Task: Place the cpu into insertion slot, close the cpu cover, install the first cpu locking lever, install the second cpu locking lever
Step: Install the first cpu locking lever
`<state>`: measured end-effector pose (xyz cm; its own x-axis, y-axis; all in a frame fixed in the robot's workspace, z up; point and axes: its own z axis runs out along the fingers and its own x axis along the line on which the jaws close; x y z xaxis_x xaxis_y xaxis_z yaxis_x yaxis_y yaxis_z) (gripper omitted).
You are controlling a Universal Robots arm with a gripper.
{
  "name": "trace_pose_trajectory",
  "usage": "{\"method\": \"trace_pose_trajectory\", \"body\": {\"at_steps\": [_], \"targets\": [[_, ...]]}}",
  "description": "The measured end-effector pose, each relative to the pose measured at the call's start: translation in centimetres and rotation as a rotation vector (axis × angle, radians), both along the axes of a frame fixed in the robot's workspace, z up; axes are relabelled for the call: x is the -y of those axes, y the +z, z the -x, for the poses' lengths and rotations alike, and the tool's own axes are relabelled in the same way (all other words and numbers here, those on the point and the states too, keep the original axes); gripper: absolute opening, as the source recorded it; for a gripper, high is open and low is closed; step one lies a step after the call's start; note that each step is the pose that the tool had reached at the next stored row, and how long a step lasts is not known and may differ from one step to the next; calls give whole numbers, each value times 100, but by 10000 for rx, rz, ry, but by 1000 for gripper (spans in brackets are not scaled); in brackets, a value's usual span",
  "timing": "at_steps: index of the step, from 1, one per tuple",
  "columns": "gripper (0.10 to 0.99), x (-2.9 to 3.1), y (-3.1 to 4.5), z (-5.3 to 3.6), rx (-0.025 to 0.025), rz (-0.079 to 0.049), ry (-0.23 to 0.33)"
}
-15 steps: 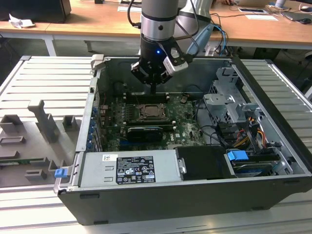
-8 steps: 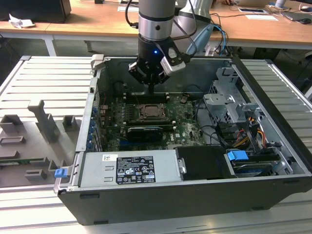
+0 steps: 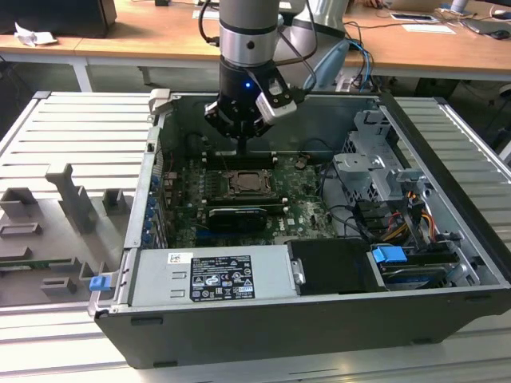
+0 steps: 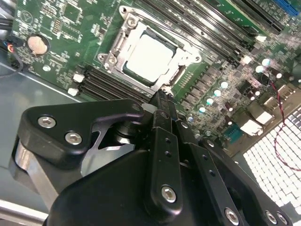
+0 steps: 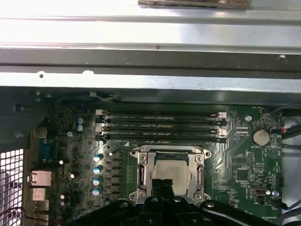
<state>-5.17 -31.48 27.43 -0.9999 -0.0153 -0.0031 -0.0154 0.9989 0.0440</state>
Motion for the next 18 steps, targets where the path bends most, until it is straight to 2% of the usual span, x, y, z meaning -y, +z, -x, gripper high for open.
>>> {"method": "trace_pose_trajectory", "body": {"at_steps": [5,9,18], "targets": [[106,0,-6,132,10,0,1],[106,0,-25,286,33,0,28],[106,-7,-67,497,77,-3,39]]}}
